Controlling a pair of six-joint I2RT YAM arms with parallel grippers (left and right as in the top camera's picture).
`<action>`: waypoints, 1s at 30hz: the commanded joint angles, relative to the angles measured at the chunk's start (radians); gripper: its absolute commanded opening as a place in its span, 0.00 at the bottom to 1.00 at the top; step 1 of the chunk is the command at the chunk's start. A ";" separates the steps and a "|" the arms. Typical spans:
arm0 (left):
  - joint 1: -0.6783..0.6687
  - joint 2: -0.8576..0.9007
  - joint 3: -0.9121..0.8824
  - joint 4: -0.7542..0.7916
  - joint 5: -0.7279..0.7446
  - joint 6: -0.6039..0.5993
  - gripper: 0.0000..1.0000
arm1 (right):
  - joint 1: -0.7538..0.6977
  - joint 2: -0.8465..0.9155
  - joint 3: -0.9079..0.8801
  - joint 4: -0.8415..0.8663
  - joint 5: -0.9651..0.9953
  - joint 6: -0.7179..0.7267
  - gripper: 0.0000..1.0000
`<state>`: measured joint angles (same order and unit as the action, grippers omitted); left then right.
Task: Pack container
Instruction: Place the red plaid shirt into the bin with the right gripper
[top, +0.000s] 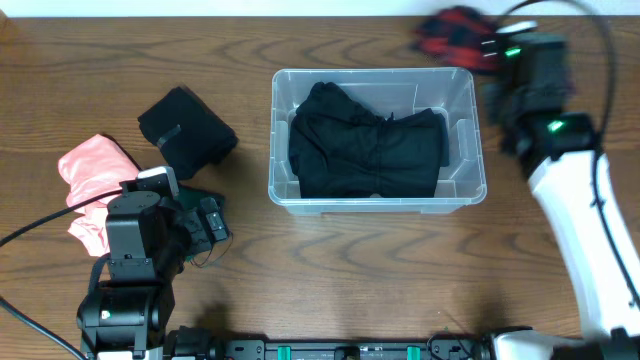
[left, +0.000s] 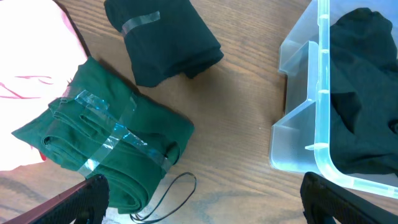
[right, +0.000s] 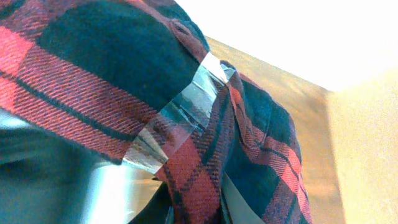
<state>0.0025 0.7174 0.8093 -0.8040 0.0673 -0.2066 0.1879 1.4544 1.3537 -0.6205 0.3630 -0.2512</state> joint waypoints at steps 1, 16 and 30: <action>0.001 0.000 0.014 0.000 -0.009 -0.006 0.98 | 0.151 -0.025 0.010 -0.045 0.014 -0.011 0.14; 0.001 0.000 0.014 0.001 -0.009 -0.006 0.98 | 0.404 0.077 -0.098 -0.310 -0.146 0.284 0.16; 0.001 0.000 0.014 0.001 -0.009 -0.006 0.98 | 0.459 -0.092 -0.050 -0.100 -0.194 0.142 0.54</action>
<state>0.0025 0.7174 0.8093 -0.8040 0.0673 -0.2070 0.6575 1.3918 1.2732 -0.7601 0.1619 -0.0814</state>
